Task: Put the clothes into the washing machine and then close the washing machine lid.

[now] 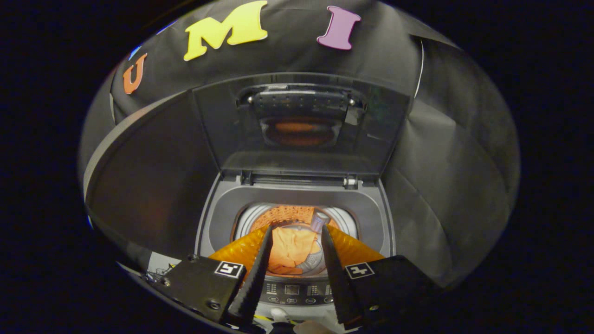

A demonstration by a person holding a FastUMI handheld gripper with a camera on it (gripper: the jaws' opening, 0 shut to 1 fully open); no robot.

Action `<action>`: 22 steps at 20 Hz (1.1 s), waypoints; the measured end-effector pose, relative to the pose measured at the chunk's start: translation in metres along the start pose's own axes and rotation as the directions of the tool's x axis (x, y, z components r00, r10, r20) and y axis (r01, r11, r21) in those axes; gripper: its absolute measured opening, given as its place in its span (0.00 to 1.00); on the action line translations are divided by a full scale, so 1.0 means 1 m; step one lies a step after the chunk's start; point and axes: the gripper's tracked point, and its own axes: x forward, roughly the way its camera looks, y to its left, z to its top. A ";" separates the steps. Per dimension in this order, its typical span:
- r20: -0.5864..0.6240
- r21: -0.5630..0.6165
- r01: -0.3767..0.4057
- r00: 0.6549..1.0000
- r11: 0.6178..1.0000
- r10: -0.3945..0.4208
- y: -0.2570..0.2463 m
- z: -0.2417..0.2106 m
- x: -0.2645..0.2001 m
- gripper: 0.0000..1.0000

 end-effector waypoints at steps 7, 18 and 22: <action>0.151 0.012 0.017 0.988 1.000 -0.019 -0.004 0.059 -0.033 0.66; 0.317 0.004 0.012 0.948 1.000 -0.013 -0.001 0.145 -0.059 0.66; 0.332 0.009 0.003 0.943 1.000 -0.006 0.002 0.171 -0.055 0.66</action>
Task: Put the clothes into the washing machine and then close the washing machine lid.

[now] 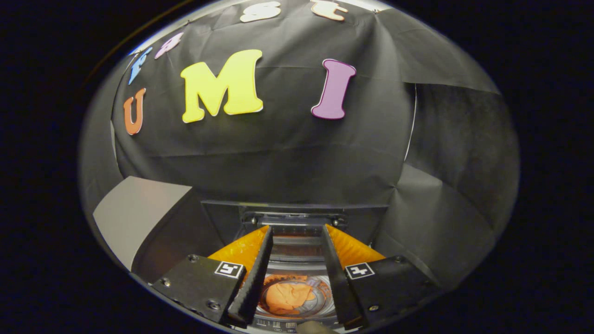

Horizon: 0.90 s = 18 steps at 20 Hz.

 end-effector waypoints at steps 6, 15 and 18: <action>0.007 0.009 -0.005 1.000 1.000 0.005 0.003 0.026 0.026 0.66; -0.052 0.012 0.014 0.999 1.000 -0.013 0.004 0.040 0.089 0.66; -0.066 0.003 0.018 0.998 1.000 -0.017 0.007 0.040 0.105 0.66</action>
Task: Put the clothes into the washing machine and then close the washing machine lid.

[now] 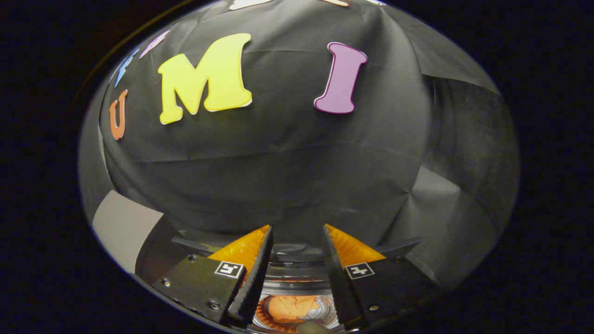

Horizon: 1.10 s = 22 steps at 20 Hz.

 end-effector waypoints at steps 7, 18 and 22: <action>-0.064 0.006 0.006 0.998 1.000 -0.005 0.006 -0.013 0.046 0.67; 0.091 0.019 -0.013 0.996 1.000 0.012 0.001 -0.010 0.045 0.90; 0.113 0.017 -0.021 0.993 1.000 0.019 0.002 -0.012 0.039 0.90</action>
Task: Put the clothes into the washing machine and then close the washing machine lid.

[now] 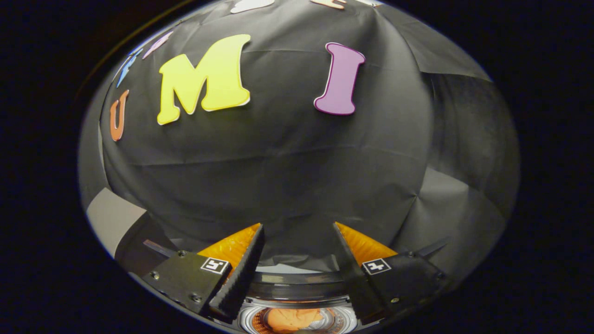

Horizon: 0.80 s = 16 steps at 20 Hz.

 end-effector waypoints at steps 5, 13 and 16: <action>0.062 -0.007 -0.012 0.998 1.000 0.013 0.002 0.000 -0.013 0.90; 0.114 -0.012 -0.019 0.993 1.000 0.021 0.001 -0.015 -0.045 0.90; 0.131 -0.014 -0.021 0.991 1.000 0.023 0.000 -0.022 -0.056 0.90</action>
